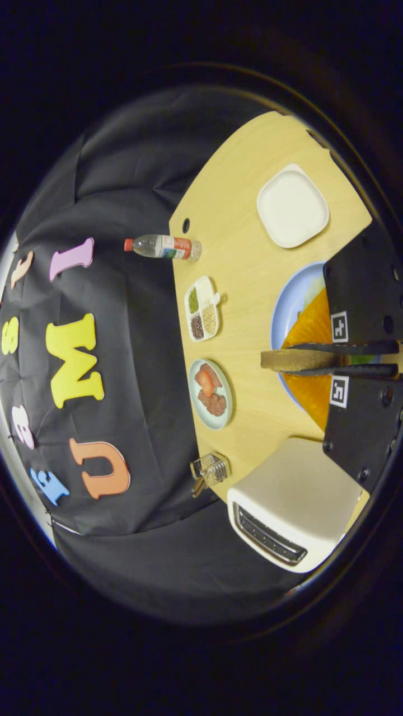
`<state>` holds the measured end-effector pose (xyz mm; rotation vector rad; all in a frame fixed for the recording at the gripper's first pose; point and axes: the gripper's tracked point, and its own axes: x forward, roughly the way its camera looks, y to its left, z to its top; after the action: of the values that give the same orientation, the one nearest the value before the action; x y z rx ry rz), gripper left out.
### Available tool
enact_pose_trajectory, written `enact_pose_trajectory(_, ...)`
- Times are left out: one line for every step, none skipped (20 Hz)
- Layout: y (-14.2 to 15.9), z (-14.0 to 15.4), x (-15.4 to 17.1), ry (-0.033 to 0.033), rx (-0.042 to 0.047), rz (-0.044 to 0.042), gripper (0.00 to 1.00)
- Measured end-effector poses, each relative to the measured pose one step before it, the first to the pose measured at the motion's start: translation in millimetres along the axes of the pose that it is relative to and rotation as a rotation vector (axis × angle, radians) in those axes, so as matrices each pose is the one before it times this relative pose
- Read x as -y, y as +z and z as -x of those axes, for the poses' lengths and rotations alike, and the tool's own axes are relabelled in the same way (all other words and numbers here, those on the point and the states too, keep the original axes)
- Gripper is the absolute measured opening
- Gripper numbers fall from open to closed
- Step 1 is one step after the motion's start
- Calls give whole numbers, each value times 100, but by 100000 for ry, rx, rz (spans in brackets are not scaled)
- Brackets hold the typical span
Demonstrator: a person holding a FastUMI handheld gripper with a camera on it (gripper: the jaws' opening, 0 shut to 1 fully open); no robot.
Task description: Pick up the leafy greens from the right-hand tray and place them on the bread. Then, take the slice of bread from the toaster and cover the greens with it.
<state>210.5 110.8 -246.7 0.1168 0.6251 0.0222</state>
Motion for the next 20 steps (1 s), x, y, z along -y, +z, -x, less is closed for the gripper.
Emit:
enact_pose_trajectory(-456, -363, 631, -1455, -1012, 1755, 7)
enact_pose_trajectory(-769, -467, 591, -1159, -2211, 2126, 7)
enact_pose_trajectory(-641, -509, 451, -533, -2138, 1656, 7)
enact_pose_trajectory(-710, -499, 412, -470, -2242, 1930, 7)
enact_pose_trajectory(-447, -462, 395, 22, -1191, 807, 7)
enact_pose_trajectory(-333, -350, 352, 481, -671, 65, 7)
enact_pose_trajectory(-243, -257, 208, 739, -322, -232, 7)
enact_pose_trajectory(-139, -166, 300, 218, -113, -199, 7)
enact_pose_trajectory(-133, -61, 22, 822, 46, 32, 11)
enact_pose_trajectory(94, 5, 29, 154, 659, 605, 11)
enact_pose_trajectory(60, 17, 558, -2510, 466, 1064, 13)
enact_pose_trajectory(-265, -171, 95, -727, -96, 906, 27)
enact_pose_trajectory(-113, 112, 180, -1645, 320, 977, 37)
enact_pose_trajectory(-138, 134, 67, -589, -14, 1277, 45)
enact_pose_trajectory(69, 251, -13, -393, 680, 1265, 53)
enact_pose_trajectory(142, 155, -134, 849, 1403, 831, 61)
enact_pose_trajectory(285, 436, -272, 912, 1434, 790, 69)
enact_pose_trajectory(290, 543, -66, 381, 1813, 149, 78)
enact_pose_trajectory(441, 546, -25, 55, 2178, -74, 86)
enact_pose_trajectory(284, 616, 25, -124, 1686, -344, 94)
